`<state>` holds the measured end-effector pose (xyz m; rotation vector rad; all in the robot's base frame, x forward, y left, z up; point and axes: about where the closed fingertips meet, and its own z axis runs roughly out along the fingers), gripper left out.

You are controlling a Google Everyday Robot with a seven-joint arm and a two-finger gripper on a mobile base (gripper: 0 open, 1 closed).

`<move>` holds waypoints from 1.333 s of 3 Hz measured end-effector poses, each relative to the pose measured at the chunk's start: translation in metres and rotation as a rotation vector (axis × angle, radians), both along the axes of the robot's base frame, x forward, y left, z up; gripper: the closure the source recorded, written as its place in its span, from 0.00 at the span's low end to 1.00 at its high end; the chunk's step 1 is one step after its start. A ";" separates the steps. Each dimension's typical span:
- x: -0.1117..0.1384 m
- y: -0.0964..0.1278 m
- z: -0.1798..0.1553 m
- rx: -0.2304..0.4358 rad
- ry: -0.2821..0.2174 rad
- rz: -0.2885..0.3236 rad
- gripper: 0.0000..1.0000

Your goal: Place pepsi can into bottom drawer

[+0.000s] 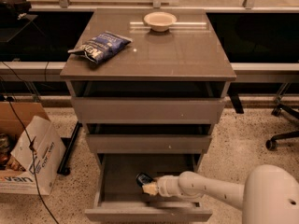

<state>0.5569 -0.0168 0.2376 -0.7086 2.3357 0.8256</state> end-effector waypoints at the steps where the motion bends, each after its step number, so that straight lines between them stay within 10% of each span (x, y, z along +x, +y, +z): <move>1: 0.007 0.000 -0.038 -0.033 0.040 -0.058 0.58; 4: 0.014 -0.008 -0.089 -0.141 0.112 -0.159 0.00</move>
Offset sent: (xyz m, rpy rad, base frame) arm 0.0239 -0.0132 -0.1168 -0.1808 0.1316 -0.1910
